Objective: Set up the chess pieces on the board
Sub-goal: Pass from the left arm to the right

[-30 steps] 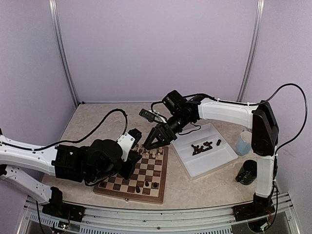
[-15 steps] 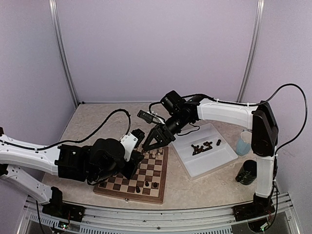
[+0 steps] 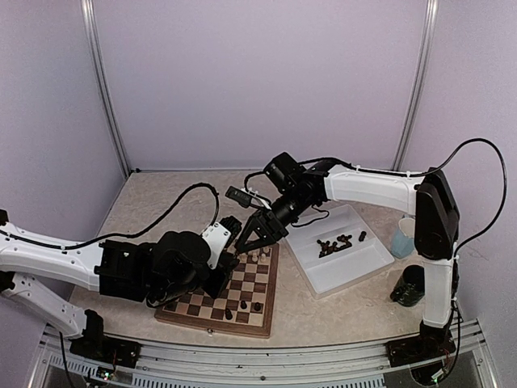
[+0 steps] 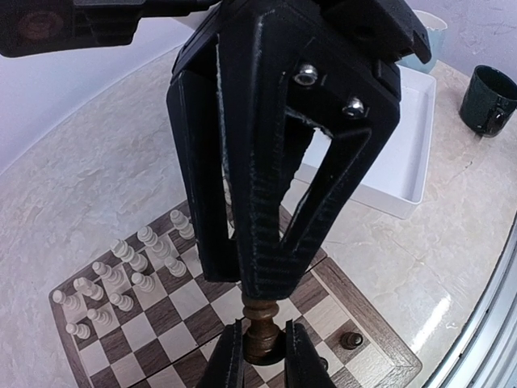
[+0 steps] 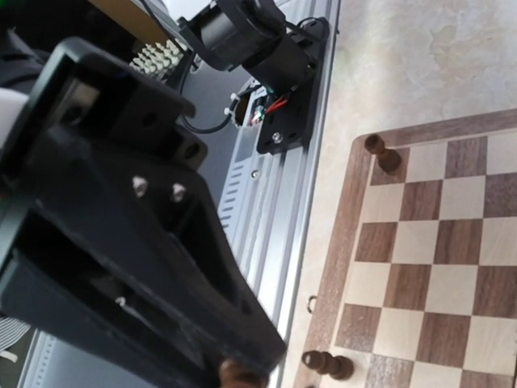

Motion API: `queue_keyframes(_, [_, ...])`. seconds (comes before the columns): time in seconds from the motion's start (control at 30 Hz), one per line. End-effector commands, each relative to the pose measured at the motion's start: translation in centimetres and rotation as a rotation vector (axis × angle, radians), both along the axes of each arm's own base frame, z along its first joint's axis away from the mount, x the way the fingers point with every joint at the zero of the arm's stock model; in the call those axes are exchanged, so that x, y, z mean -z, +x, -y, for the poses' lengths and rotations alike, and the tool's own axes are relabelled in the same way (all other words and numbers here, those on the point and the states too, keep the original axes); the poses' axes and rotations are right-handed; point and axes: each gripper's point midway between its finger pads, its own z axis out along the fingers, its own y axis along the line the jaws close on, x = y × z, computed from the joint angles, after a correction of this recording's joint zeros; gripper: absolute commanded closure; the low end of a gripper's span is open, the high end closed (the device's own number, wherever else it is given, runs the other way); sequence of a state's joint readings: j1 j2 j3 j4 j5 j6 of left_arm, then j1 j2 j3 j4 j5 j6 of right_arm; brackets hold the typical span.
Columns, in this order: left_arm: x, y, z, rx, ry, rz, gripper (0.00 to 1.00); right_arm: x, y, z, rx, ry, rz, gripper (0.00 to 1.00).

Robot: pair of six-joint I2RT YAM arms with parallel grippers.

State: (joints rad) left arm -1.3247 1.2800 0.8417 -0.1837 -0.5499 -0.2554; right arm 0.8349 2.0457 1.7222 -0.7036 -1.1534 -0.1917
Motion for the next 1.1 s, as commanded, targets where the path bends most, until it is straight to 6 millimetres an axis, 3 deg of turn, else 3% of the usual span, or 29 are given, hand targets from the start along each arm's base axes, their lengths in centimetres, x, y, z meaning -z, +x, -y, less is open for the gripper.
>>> queue_keyframes(0.0, [-2.0, 0.7, 1.1, -0.009, -0.057, 0.027, 1.00, 0.3, -0.9, -0.9, -0.027, -0.001, 0.025, 0.73])
queue_keyframes(0.2, [-1.8, 1.2, 0.8, -0.033, -0.060, 0.023, 1.00, 0.7, -0.8, -0.9, -0.024, -0.012, 0.035, 0.74])
queue_keyframes(0.4, [-1.7, 1.4, 0.5, -0.045, -0.062, 0.019, 1.00, 1.4, 0.1, -1.1, 0.017, -0.043, 0.088, 0.88])
queue_keyframes(0.43, [-1.7, 1.4, 0.4, -0.050, -0.060, 0.021, 0.95, 1.5, 0.3, -1.1, 0.026, -0.050, 0.103, 0.91])
queue_keyframes(0.57, [-1.1, 1.5, -0.5, -0.074, -0.033, 0.016, 0.48, 2.1, 1.4, -1.2, 0.067, -0.085, 0.179, 0.94])
queue_keyframes(0.67, [-1.3, 1.7, -1.8, -0.112, -0.011, 0.030, 0.23, 2.9, 2.2, -1.2, 0.094, -0.129, 0.261, 0.95])
queue_keyframes(0.77, [-3.9, 2.2, -4.1, -0.177, -0.036, 0.091, 0.04, 4.7, 2.2, -1.4, 0.089, -0.203, 0.368, 0.95])
queue_keyframes(0.8, [-4.8, 2.3, -4.7, -0.193, -0.049, 0.114, 0.01, 5.3, 2.0, -1.5, 0.084, -0.224, 0.398, 0.95])
queue_keyframes(0.93, [-10.7, 3.0, -8.8, -0.299, -0.190, 0.241, 0.01, 7.3, 0.8, -2.2, 0.036, -0.297, 0.523, 0.95])
queue_keyframes(1.07, [-13.8, 4.1, -12.8, -0.391, -0.266, 0.359, 0.01, 8.6, -0.6, -3.4, -0.018, -0.344, 0.620, 0.95])
